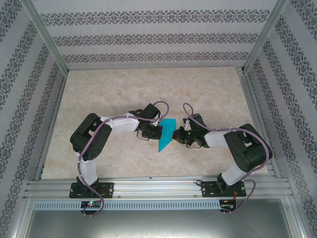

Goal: Fold a paper plane with a square sheet of paper (pick it up from the middle)

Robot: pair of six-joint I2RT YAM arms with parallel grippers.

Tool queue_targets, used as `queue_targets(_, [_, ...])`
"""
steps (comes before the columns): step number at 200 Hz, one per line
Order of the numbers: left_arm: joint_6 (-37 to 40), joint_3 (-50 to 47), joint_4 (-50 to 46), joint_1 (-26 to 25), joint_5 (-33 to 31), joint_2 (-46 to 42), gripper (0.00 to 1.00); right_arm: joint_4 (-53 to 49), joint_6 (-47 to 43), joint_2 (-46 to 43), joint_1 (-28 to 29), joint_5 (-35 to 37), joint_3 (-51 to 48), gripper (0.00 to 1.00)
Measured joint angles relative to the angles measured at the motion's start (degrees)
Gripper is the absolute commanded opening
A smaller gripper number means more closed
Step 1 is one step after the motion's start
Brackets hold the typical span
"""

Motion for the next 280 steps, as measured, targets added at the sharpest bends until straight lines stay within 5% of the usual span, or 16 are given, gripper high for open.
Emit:
queue_targets(64, [0.02, 0.00, 0.00, 0.00, 0.00, 0.00, 0.02, -6.34, -1.57, -6.82, -1.68, -0.68, 1.97, 0.06])
queue_targets(161, [0.04, 0.00, -0.13, 0.00, 0.00, 0.00, 0.02, -5.51, -2.84, 0.83, -3.10, -1.18, 2.95, 0.05])
queue_targets(229, [0.42, 0.11, -0.22, 0.00, 0.00, 0.00, 0.03, -12.74, -4.98, -6.71, -2.56, -0.66, 6.88, 0.07])
queue_targets(280, [1.07, 0.59, -1.05, 0.00, 0.00, 0.15, 0.04, -10.80, -5.20, 0.33, -2.19, -1.68, 9.16, 0.06])
